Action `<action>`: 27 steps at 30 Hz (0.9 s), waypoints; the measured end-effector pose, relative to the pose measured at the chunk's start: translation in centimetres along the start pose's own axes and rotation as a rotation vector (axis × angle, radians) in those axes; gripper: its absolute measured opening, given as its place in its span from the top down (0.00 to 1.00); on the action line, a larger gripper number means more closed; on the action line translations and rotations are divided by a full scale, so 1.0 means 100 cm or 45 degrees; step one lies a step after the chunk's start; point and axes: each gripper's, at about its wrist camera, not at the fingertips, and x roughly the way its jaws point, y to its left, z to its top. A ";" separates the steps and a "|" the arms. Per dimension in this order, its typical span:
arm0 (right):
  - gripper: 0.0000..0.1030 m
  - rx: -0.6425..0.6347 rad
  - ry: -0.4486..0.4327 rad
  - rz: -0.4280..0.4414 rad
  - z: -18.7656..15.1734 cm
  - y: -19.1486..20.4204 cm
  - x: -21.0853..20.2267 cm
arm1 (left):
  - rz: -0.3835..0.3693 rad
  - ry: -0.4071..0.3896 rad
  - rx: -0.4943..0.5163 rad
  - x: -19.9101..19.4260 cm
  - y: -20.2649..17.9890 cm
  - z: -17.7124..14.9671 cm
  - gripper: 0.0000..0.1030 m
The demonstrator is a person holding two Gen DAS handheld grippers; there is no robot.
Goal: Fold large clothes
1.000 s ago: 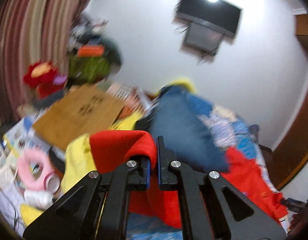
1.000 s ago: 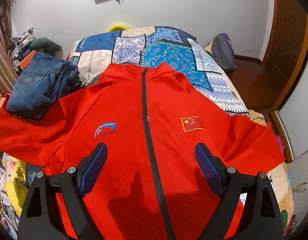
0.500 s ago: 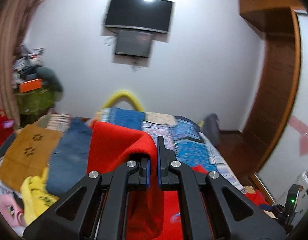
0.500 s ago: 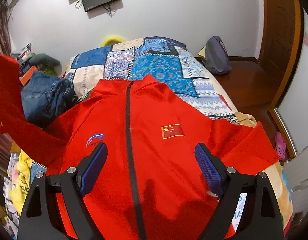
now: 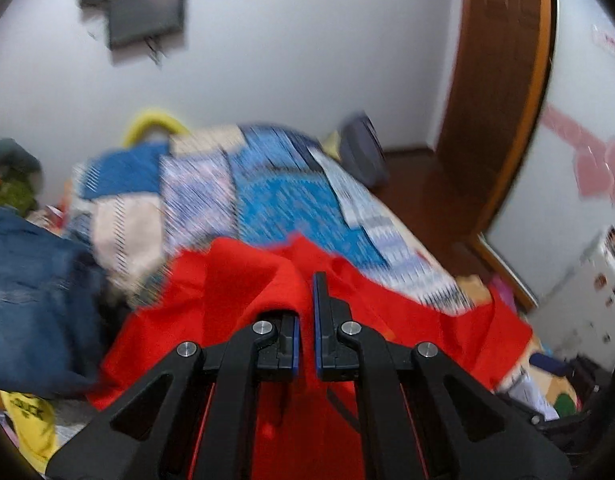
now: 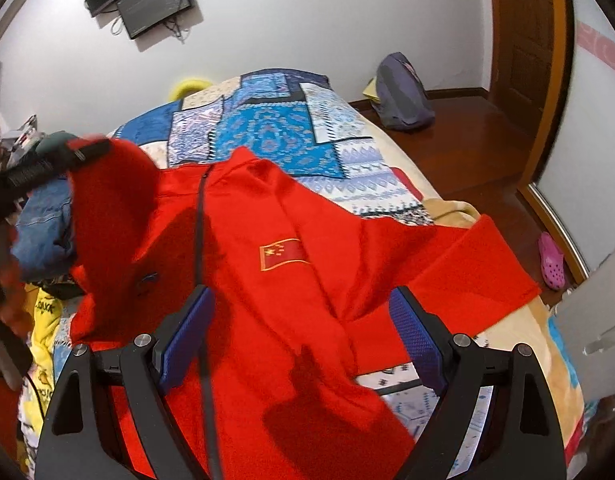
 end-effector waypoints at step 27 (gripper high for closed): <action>0.16 -0.226 0.059 -0.059 0.000 0.019 0.008 | 0.025 0.190 0.179 -0.030 0.024 -0.061 0.10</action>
